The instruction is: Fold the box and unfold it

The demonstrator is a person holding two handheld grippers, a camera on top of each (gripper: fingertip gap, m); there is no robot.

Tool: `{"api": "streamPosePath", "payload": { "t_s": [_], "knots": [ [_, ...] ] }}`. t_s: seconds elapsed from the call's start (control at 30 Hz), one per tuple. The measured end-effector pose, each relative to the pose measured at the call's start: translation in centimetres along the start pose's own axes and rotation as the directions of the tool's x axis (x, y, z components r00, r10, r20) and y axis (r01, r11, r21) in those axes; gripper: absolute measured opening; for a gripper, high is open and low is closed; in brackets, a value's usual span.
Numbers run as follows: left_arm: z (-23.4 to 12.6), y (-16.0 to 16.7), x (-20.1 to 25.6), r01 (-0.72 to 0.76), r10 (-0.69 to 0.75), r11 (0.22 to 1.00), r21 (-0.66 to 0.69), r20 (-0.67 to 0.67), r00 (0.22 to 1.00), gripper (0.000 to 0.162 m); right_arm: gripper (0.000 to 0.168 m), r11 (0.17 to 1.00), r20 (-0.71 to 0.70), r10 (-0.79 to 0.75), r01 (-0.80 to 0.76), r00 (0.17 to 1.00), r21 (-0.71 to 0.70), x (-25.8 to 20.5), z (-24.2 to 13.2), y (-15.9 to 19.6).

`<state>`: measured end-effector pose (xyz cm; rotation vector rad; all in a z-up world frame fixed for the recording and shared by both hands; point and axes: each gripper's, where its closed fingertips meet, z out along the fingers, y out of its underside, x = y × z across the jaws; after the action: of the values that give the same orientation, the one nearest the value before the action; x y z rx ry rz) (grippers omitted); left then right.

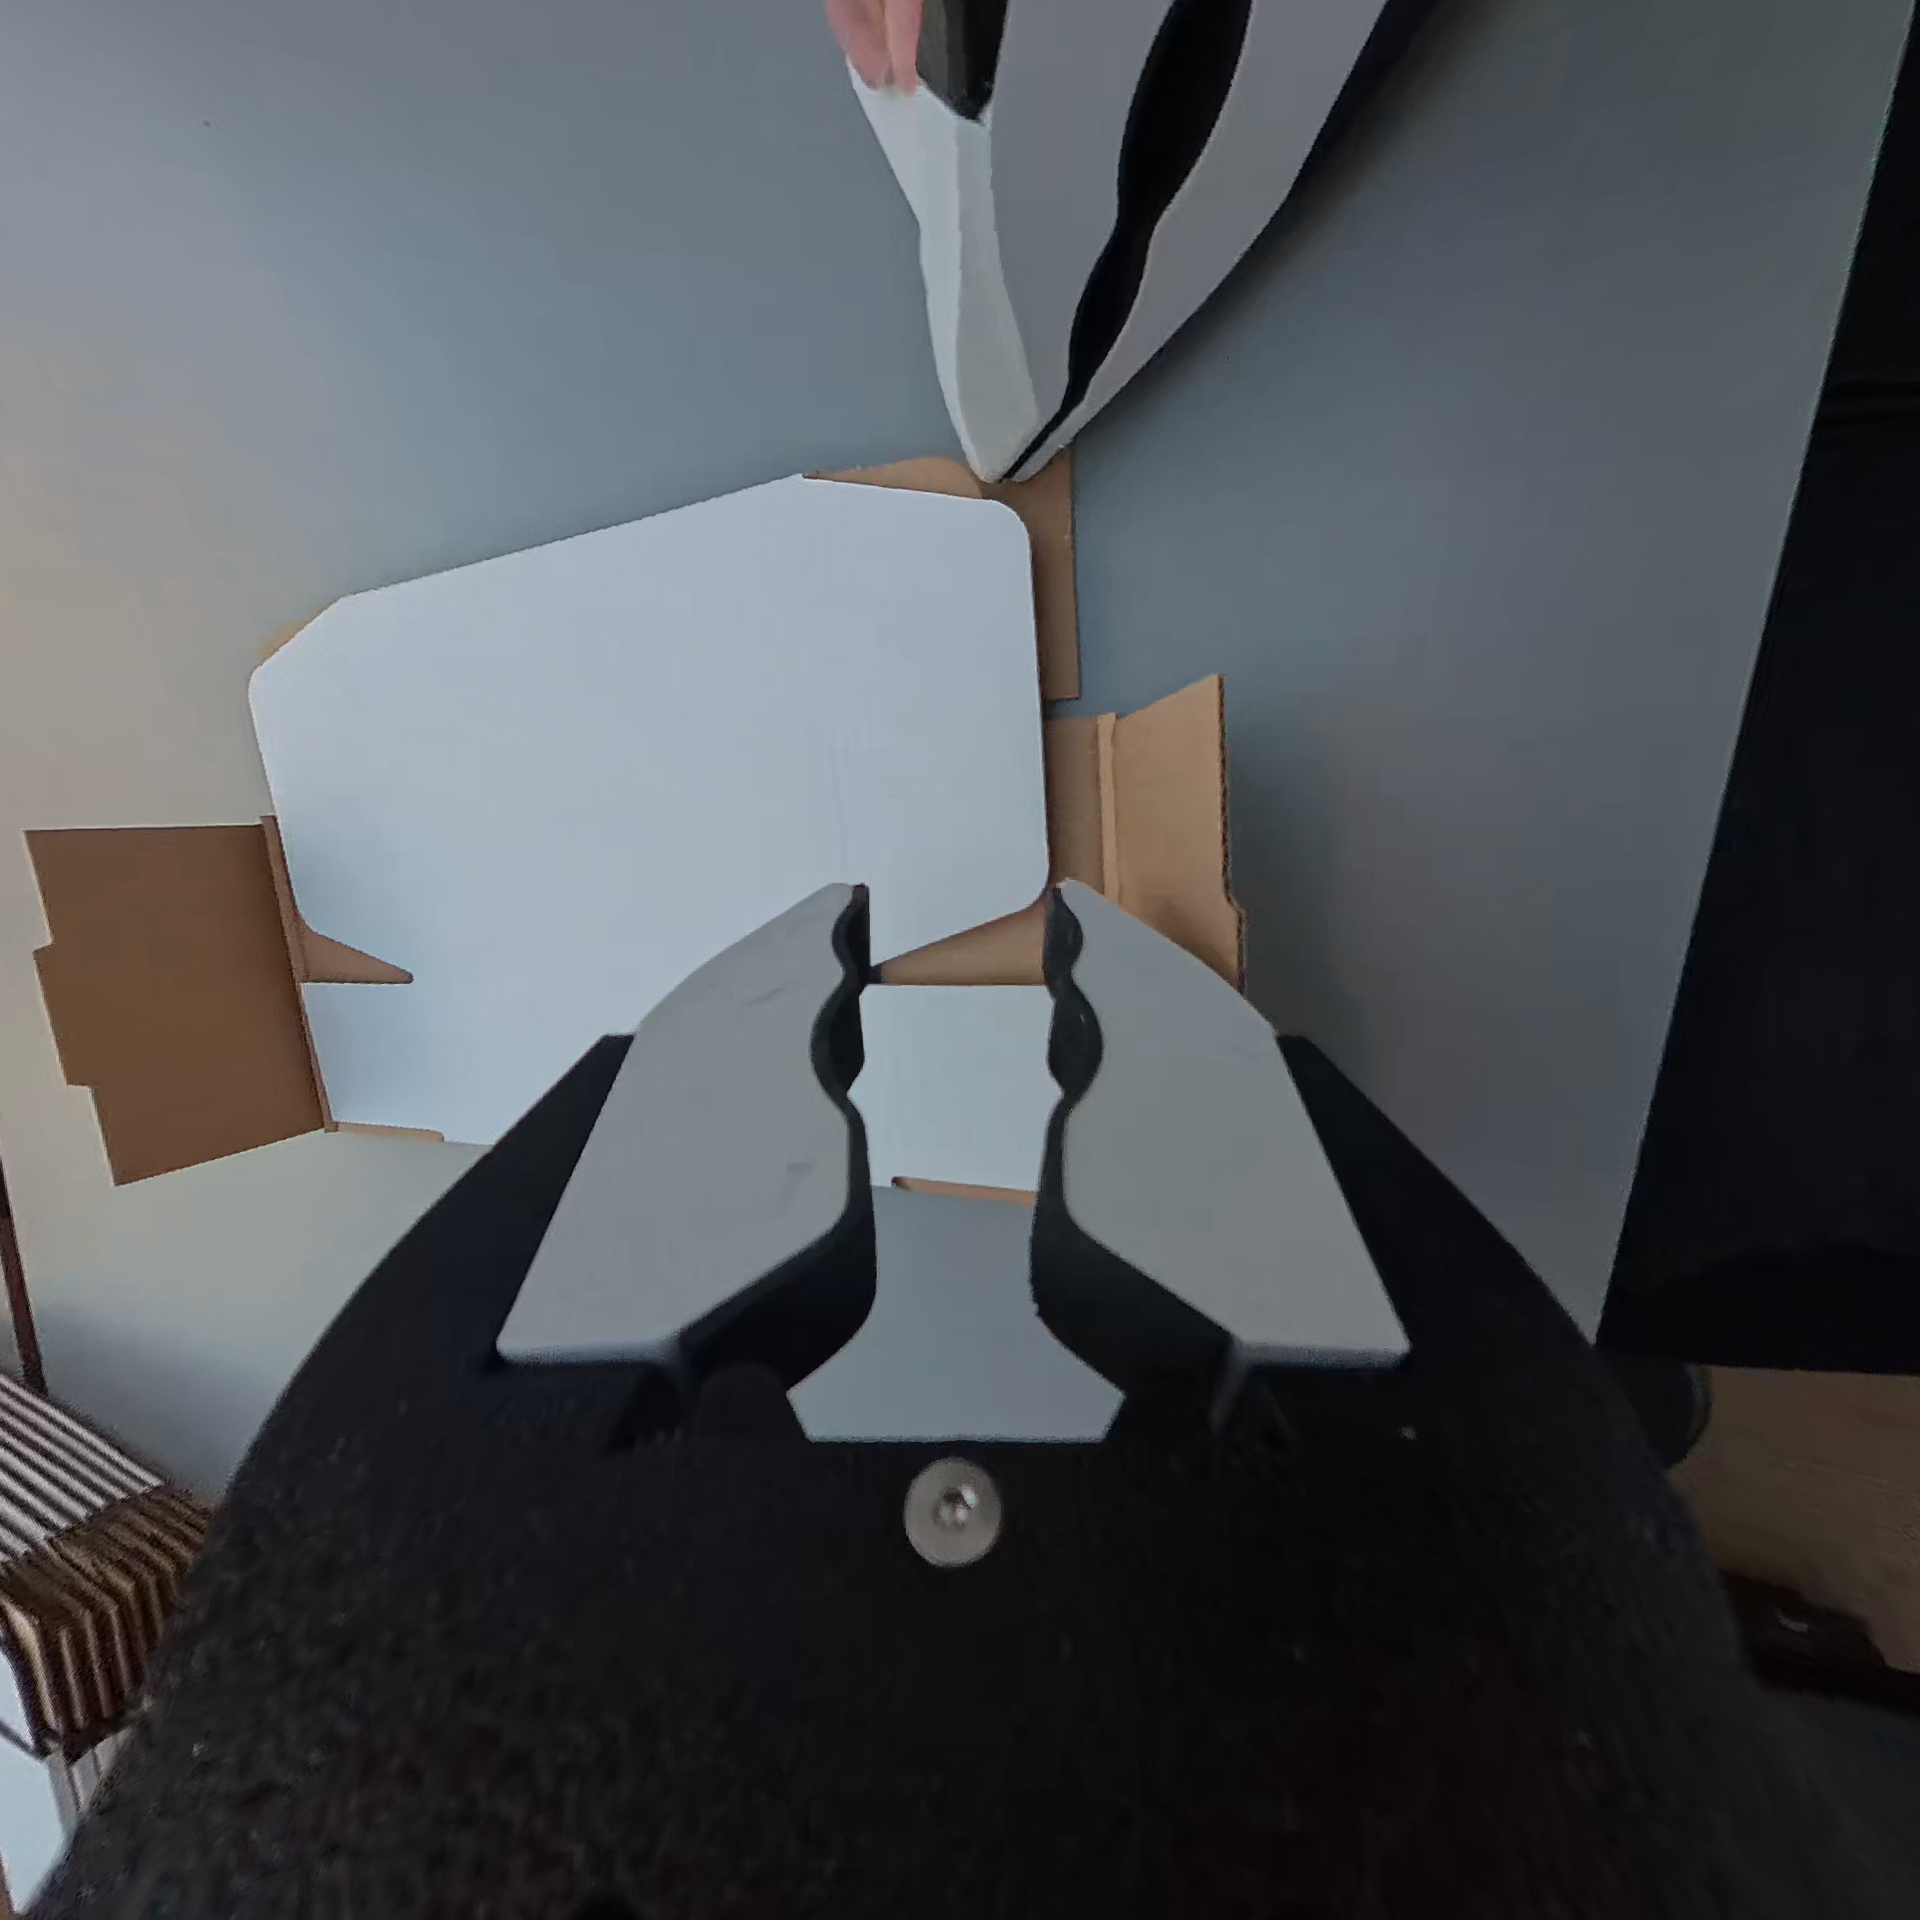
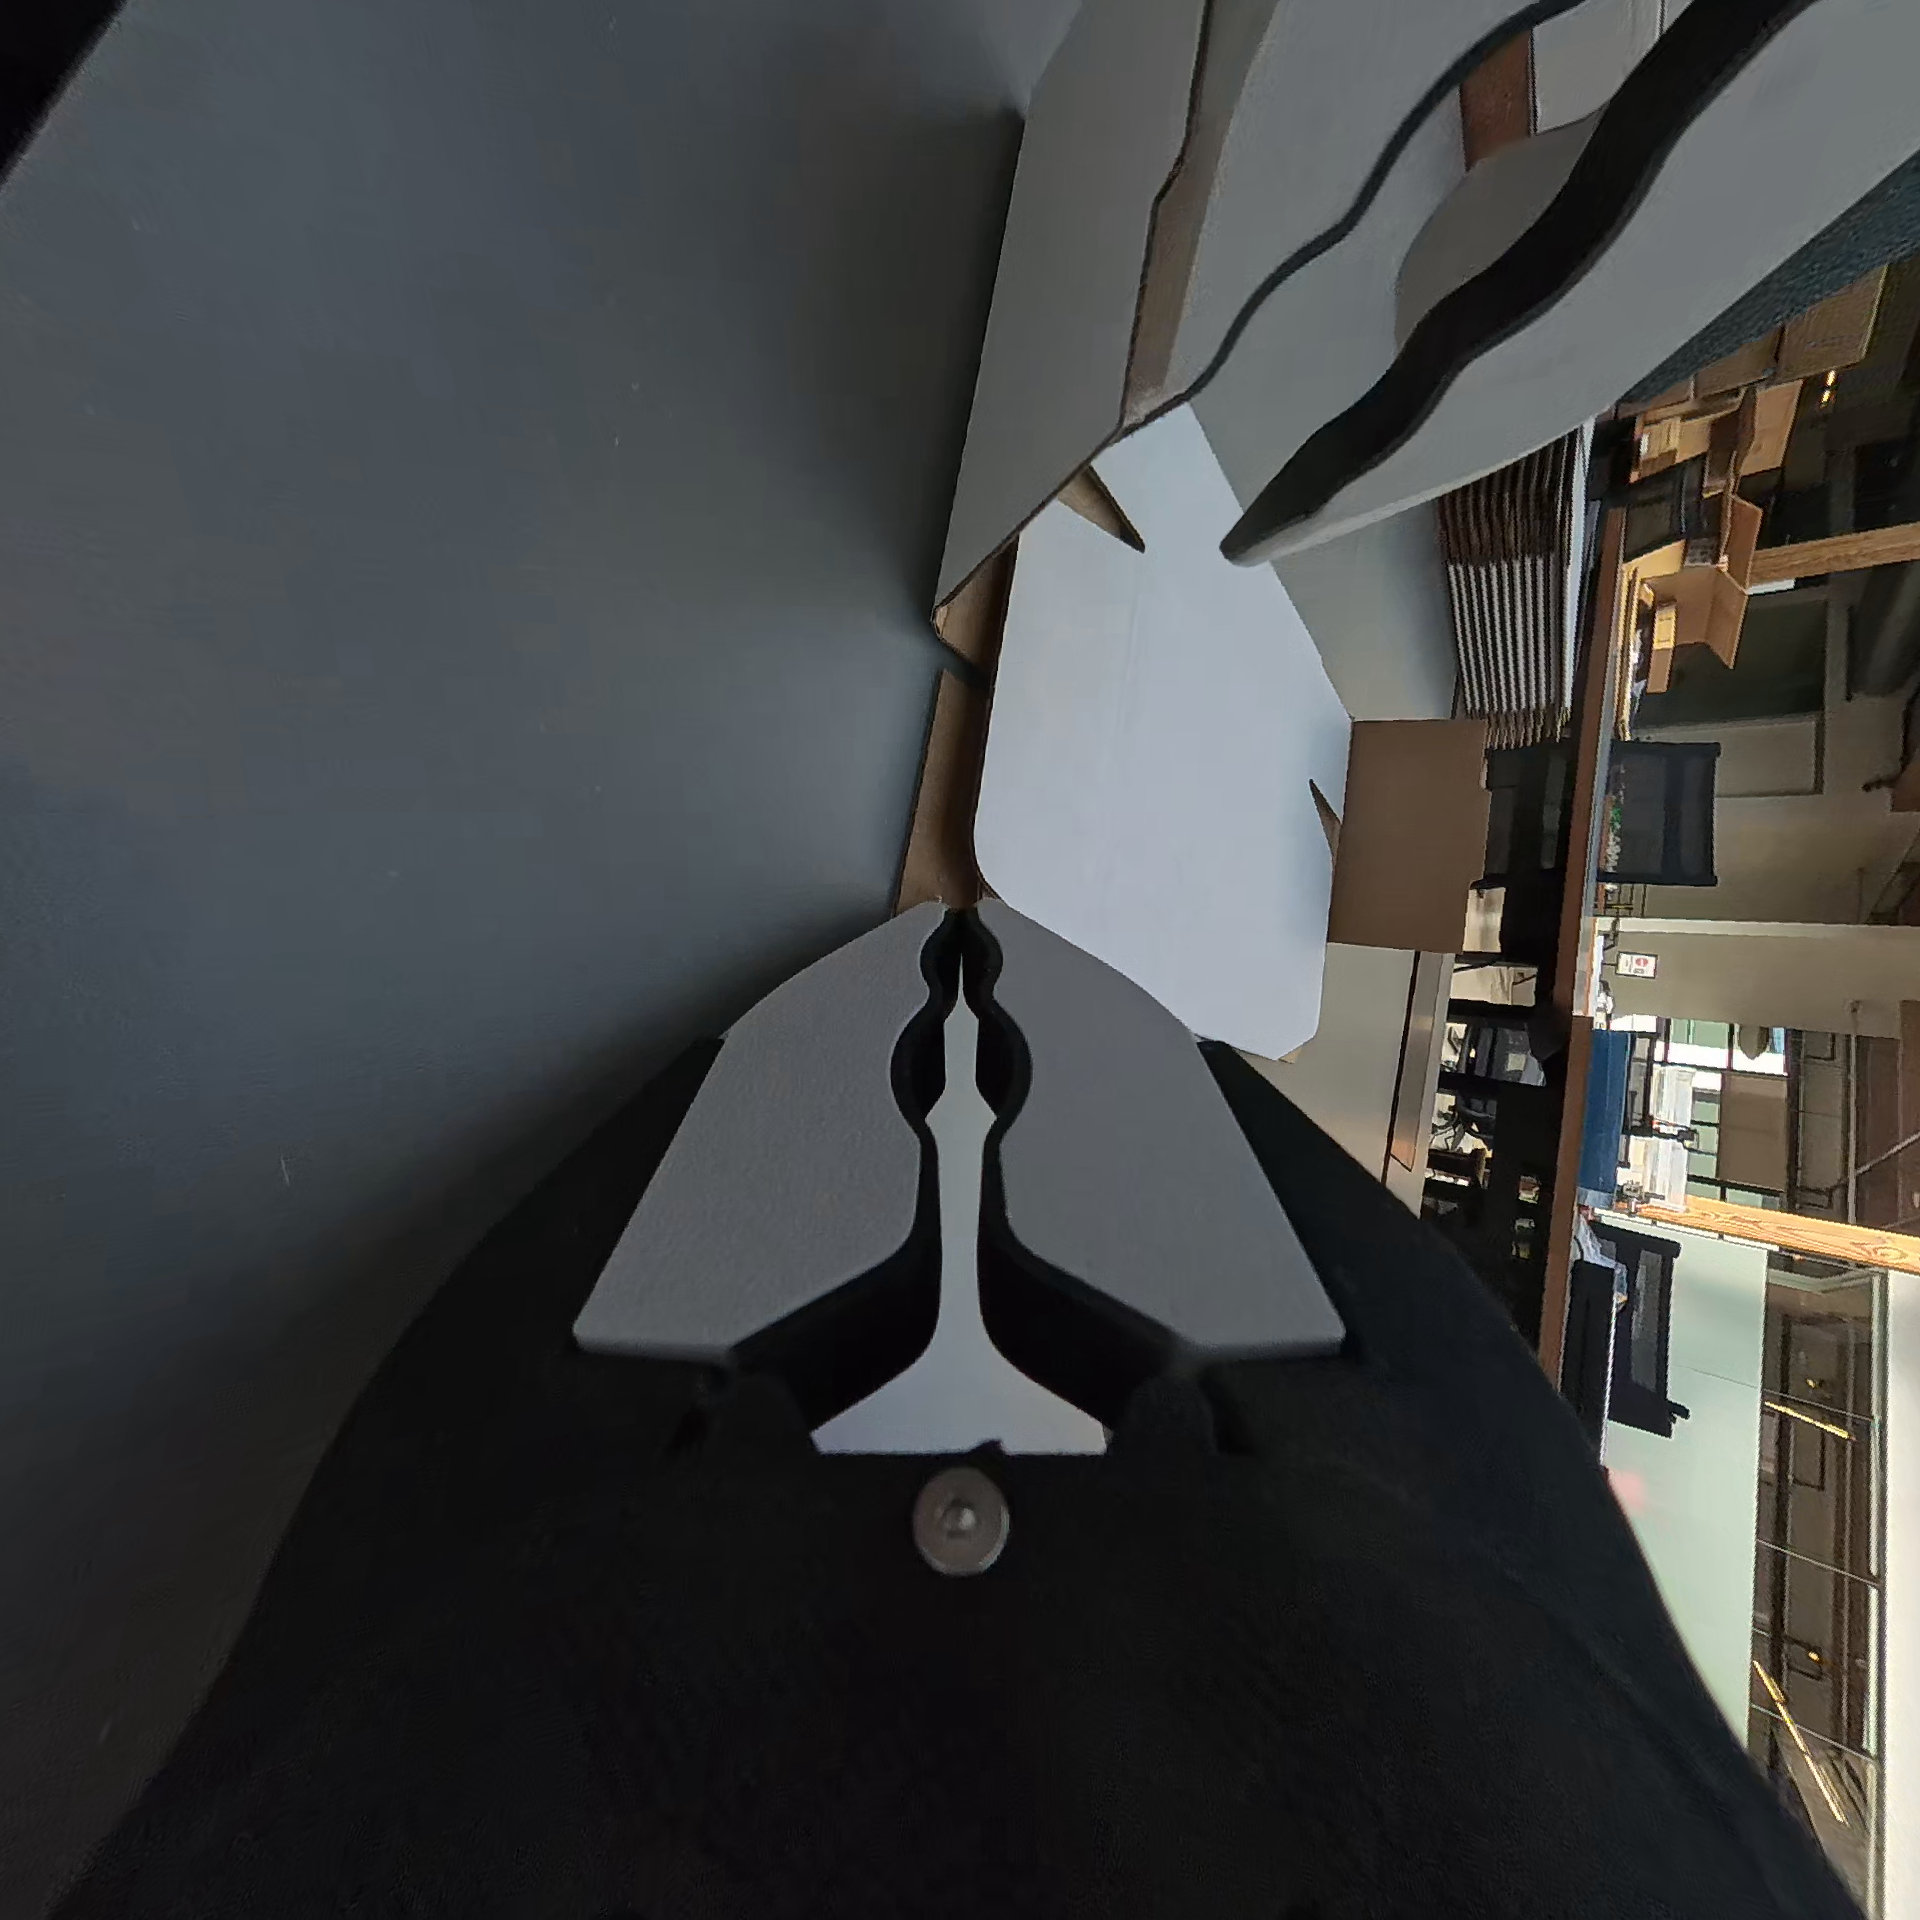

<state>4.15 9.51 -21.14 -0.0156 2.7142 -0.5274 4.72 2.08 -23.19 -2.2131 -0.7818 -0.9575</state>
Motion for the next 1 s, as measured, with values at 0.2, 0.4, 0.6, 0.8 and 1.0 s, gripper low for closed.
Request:
{"api": "streamPosePath", "payload": {
  "t_s": [0.2,0.4,0.6,0.8,1.0],
  "knots": [
    [1.2,0.5,0.5,-0.237,0.244,0.969,-0.063,0.15,0.958,0.026,0.0,0.999,0.001,0.028,-0.028,1.0,0.021,0.0,0.0,0.0],
    [1.6,0.0,0.7,-0.525,0.548,0.836,-0.159,0.285,0.787,0.01,0.0,0.999,0.001,0.027,-0.027,1.0,0.031,0.0,0.0,0.0],
    [1.9,0.3,-0.8,-0.526,0.578,0.813,-0.251,0.454,0.678,0.001,0.0,0.999,0.003,0.031,-0.031,1.0,0.034,0.0,0.1,0.0],
    [-0.4,-0.3,-3.0,-0.234,0.175,0.972,0.02,0.599,0.781,0.0,0.0,0.999,0.002,0.033,-0.033,0.999,0.03,0.1,0.1,0.0],
    [-4.3,1.1,-7.4,0.33,-0.554,0.795,0.509,0.39,0.736,0.0,0.0,0.998,0.015,0.046,-0.046,0.999,0.034,0.1,0.1,0.0]
  ]
}}
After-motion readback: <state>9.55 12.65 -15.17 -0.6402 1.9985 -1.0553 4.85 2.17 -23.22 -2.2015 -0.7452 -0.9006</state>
